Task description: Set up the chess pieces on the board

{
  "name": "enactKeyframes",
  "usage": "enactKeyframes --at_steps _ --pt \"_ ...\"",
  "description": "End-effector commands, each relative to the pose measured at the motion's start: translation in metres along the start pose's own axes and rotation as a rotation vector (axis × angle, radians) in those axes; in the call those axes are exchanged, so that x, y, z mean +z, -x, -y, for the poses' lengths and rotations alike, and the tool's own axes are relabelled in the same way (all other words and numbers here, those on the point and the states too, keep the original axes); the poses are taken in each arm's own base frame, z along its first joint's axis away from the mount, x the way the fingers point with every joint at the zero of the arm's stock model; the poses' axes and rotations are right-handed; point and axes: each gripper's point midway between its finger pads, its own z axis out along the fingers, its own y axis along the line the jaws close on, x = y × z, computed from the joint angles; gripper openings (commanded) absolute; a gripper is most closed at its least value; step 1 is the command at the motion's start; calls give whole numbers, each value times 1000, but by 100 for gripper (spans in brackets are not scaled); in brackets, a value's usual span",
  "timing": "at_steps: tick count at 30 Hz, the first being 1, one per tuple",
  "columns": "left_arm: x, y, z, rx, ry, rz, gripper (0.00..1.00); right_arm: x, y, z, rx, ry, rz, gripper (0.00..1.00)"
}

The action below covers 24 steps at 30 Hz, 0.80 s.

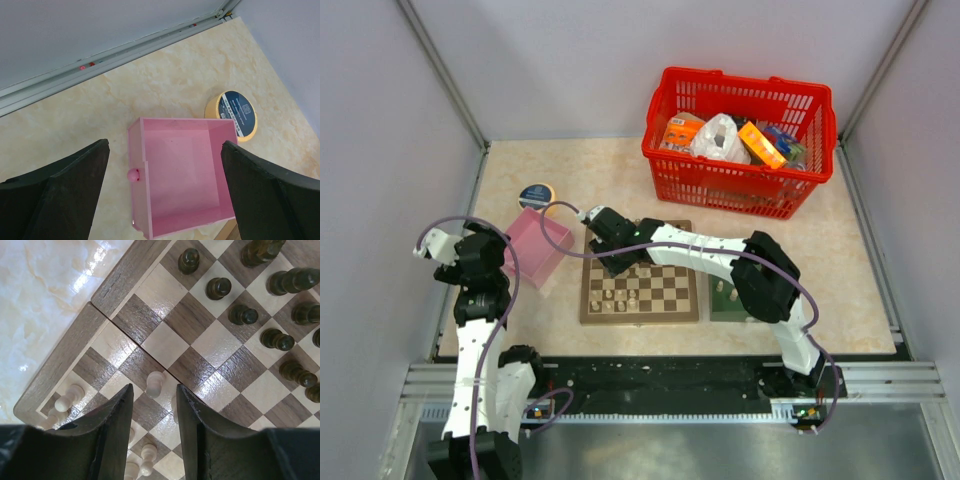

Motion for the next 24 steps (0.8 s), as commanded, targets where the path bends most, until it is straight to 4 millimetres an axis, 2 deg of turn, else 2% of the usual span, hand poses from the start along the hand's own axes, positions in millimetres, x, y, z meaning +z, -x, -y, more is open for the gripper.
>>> enactKeyframes --at_steps 1,16,24 --pt "2 8 2 -10 -2 33 99 1 13 -6 -21 10 21 39" --pt "2 8 2 -8 -3 32 99 11 11 -7 -27 11 8 34" --pt "2 8 2 -8 -3 32 99 9 13 -7 -29 13 11 31"
